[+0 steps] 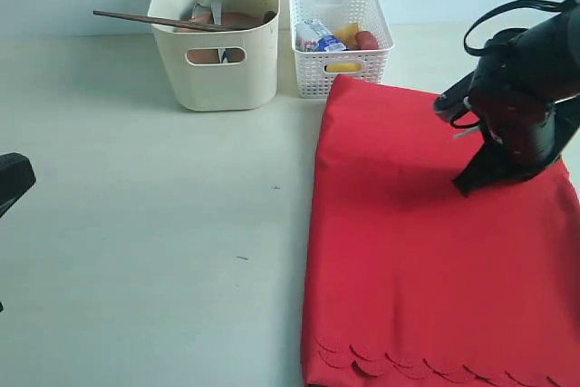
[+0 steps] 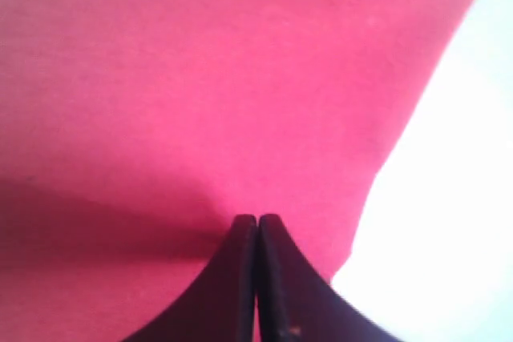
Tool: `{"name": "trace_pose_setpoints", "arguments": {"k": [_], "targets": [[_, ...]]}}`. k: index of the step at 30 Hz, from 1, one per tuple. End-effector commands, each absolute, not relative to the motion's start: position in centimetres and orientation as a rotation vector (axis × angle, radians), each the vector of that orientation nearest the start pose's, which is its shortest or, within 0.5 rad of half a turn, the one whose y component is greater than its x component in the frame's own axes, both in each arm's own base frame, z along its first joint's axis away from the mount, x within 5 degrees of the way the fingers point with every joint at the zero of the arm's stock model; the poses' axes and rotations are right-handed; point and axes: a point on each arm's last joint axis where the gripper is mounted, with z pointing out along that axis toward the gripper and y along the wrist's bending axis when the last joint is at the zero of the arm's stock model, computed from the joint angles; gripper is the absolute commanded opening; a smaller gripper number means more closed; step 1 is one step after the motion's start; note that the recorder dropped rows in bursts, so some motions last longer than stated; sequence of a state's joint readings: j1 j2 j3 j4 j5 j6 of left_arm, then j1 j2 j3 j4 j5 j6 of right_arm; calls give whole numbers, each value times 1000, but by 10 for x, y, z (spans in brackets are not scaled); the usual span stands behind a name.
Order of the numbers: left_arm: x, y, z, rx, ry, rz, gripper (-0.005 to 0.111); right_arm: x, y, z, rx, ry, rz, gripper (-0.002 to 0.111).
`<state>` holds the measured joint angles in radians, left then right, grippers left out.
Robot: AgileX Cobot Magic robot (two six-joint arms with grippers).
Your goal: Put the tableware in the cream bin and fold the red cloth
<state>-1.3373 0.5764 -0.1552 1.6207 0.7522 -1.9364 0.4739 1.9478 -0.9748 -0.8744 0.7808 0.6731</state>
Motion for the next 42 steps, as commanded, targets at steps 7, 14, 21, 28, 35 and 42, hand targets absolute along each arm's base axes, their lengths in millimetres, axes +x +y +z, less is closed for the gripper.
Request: {"name": "trace_pose_setpoints", "arguments": {"k": [7,14,21,28,35,42], "targets": [[82,-74,228,419,1749,-475,0,307,140,186,-418,2560,69,0],[82,-74,228,419,1749,-475,0,301,173,130,-677,2647,173,0],[82,-74,228,420,1749,-475,0,311,148,94,-705,2752,45,0],[82,-74,228,420,1749,-475,0,324,90,90,-525,2871,-155,0],[82,-74,228,420,1749,-475,0,332,78,97,-501,2847,-193,0],[82,-74,228,420,1749,-475,0,329,75,144,-364,2777,-195,0]]}}
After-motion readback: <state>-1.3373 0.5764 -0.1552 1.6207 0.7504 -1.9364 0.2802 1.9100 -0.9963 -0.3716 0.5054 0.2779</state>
